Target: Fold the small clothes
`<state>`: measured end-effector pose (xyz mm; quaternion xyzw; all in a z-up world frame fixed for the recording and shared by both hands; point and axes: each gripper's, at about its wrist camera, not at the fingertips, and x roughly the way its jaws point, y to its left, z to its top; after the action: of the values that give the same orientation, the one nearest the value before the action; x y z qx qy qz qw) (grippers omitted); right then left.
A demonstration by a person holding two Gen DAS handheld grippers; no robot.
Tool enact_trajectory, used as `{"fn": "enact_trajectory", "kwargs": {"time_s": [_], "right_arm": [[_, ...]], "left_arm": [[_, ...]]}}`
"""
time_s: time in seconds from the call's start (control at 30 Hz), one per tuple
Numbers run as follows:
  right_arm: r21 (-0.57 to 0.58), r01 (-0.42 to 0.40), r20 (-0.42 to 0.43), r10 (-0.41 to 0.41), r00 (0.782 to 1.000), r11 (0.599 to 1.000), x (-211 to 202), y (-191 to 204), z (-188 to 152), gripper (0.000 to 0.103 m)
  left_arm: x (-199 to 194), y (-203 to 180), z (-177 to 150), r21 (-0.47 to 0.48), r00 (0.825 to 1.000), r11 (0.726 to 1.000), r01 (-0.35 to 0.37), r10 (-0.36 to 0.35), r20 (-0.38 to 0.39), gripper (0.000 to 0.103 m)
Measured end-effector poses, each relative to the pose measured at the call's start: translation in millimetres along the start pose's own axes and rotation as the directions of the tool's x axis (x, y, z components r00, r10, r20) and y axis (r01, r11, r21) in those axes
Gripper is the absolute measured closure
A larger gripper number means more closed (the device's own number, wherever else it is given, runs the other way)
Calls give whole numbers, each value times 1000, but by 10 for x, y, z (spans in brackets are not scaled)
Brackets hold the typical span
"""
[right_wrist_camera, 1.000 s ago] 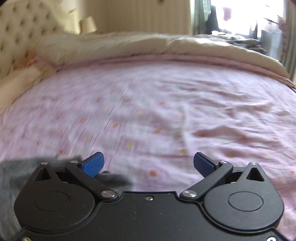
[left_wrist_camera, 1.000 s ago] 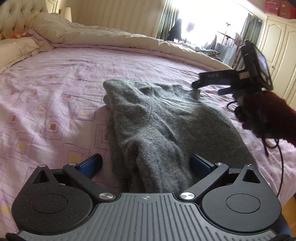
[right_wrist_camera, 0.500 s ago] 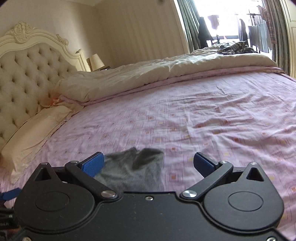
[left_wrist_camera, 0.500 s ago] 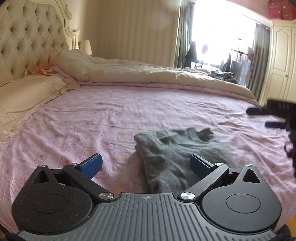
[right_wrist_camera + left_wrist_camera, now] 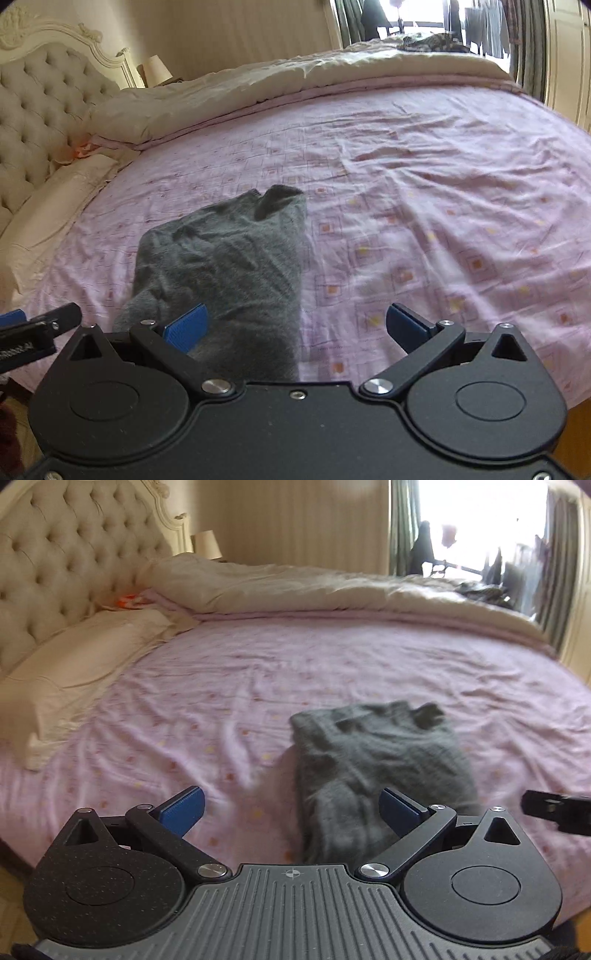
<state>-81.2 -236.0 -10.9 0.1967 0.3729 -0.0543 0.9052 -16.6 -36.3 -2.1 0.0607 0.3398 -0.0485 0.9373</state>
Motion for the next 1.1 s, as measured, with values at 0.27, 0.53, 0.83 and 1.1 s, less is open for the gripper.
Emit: {"fn": "enact_trajectory", "kwargs": {"time_s": [0.27,0.53,0.83,1.1], "right_arm": [[-30,5,-34,-6,999,1000,-73,121,-98,1],[-54,4,-74,-8,997,999,-36,207,-166,0],[-69,5,-96,-11,995,998,-12,260,-195,0],[-69,6,-87,-13,996,998,-26,263,-151,0]], "left_arm": [[0,-37,-92,16,997,1000,3,-2,-76,1],[74,-5,-177,-9,988,1000,9,-10,-157,1],[130,63,-280,-29,978,1000,6,-12,-206,1],[153,98,-307,-34,976,999,-3,-4,-217,1]]}}
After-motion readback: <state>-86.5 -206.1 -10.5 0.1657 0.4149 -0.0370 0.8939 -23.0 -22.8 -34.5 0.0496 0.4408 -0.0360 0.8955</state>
